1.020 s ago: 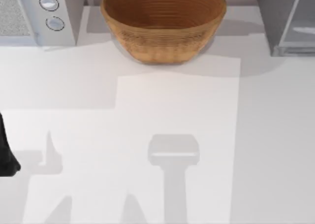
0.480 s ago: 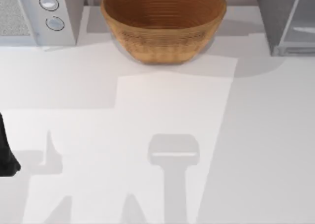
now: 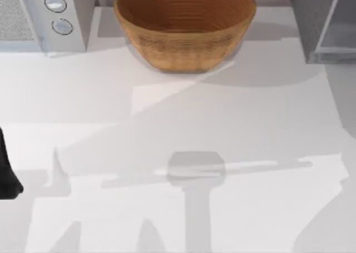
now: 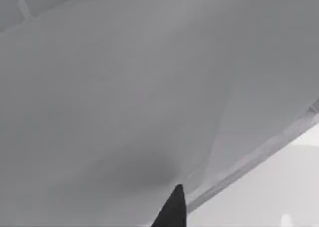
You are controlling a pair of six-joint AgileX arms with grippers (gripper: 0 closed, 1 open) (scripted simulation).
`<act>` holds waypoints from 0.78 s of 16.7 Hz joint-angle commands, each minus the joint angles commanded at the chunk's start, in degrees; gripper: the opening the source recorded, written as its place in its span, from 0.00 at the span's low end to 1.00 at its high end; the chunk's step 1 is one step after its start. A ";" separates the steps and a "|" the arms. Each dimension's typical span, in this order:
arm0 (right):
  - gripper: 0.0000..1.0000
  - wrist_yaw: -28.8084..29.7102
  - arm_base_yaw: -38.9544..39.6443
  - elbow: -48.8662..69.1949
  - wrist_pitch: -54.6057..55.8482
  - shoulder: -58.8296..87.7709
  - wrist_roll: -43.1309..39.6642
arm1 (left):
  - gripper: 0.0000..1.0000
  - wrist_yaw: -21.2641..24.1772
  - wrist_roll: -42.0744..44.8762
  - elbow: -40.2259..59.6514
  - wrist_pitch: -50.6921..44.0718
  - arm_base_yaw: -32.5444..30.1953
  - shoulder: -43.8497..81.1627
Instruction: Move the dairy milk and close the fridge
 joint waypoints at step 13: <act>1.00 21.76 26.54 -7.81 11.85 -8.25 17.98 | 1.00 0.00 0.00 0.00 0.00 0.00 0.00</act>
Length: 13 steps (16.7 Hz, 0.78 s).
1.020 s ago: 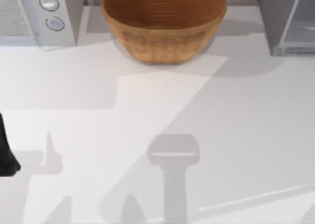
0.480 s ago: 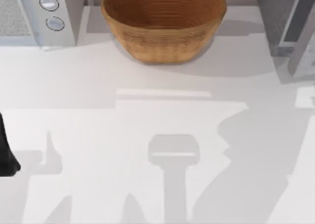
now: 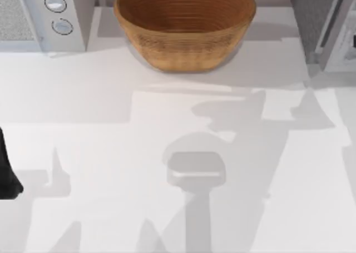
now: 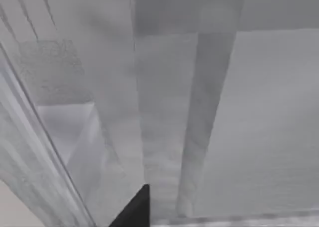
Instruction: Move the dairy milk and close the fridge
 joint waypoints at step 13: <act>1.00 0.57 -0.57 19.18 -3.36 14.73 -0.46 | 1.00 0.00 0.00 0.00 0.00 0.00 0.00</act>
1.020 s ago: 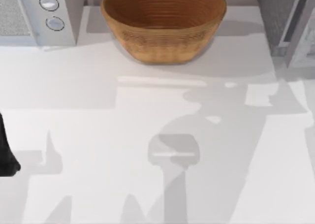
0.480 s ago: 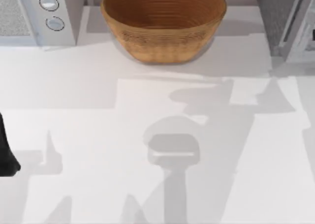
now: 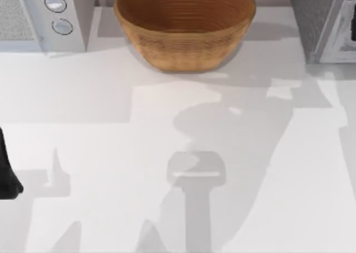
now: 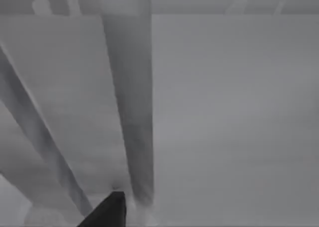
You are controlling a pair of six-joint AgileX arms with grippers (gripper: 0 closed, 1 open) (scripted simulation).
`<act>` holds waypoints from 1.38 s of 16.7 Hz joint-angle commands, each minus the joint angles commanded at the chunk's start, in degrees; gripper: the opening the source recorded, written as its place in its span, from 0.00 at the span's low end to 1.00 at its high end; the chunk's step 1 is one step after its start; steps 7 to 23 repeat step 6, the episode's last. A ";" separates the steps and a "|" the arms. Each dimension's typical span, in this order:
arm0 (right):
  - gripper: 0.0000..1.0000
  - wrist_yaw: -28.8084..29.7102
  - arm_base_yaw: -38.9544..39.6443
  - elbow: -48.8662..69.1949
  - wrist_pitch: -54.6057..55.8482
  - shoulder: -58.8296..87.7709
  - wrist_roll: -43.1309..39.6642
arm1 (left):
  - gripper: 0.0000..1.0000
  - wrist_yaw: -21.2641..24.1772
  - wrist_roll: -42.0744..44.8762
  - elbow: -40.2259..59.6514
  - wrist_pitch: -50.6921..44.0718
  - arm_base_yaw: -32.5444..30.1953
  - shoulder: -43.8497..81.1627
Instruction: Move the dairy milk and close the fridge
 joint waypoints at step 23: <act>1.00 0.04 -0.05 6.71 -2.23 6.20 0.37 | 1.00 0.00 0.00 0.00 0.00 0.00 0.00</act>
